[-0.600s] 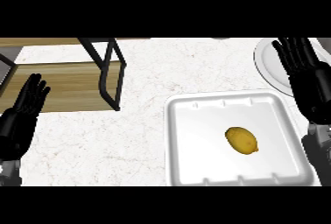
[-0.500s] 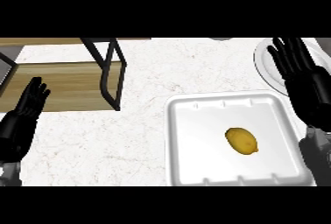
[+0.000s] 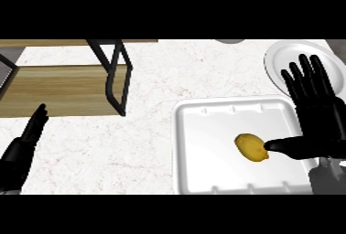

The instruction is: Pick the lemon from the tray and place it in the plate

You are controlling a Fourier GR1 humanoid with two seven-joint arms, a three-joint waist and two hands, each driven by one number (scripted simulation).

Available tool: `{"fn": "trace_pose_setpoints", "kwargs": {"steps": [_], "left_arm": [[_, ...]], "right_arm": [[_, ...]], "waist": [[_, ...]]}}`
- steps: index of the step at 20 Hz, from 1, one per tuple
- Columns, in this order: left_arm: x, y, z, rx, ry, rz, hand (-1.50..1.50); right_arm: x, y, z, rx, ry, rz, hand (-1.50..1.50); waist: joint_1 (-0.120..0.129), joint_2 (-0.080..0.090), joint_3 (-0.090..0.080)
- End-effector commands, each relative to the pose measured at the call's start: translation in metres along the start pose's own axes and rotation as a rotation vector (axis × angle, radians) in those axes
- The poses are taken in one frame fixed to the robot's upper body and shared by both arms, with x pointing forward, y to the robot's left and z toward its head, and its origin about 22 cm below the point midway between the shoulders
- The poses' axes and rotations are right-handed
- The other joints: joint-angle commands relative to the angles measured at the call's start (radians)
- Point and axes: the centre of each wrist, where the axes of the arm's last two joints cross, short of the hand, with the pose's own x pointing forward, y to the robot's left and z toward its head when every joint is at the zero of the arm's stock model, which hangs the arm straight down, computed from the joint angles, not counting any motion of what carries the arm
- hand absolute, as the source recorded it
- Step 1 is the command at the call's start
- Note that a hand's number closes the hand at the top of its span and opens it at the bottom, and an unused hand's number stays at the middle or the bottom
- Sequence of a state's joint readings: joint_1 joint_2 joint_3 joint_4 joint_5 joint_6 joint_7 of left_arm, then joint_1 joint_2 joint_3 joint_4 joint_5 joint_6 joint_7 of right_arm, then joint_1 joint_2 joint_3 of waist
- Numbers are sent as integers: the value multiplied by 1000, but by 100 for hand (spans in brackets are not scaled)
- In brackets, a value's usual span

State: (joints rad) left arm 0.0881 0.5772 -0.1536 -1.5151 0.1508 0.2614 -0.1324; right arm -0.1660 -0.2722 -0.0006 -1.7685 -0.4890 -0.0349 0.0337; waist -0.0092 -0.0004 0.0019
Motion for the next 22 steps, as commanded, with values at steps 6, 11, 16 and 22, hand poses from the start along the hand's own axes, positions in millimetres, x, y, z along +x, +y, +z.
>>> {"fn": "trace_pose_setpoints", "kwargs": {"steps": [6,11,16,22], "left_arm": [[-3,0,5,12,14,-50,0],[-10,-5,6,-19,20,-40,0],[-17,-12,18,-21,6,-28,0],[-6,-12,-7,-11,-10,-46,0]], "right_arm": [[11,-40,83,-54,-85,-85,-150],[49,-62,77,179,52,131,-150],[72,-79,60,299,204,414,-150],[75,-77,28,378,347,553,-150]], "waist": [[4,-2,-1],[4,-2,-2],[22,0,-2],[18,2,-2]]}}
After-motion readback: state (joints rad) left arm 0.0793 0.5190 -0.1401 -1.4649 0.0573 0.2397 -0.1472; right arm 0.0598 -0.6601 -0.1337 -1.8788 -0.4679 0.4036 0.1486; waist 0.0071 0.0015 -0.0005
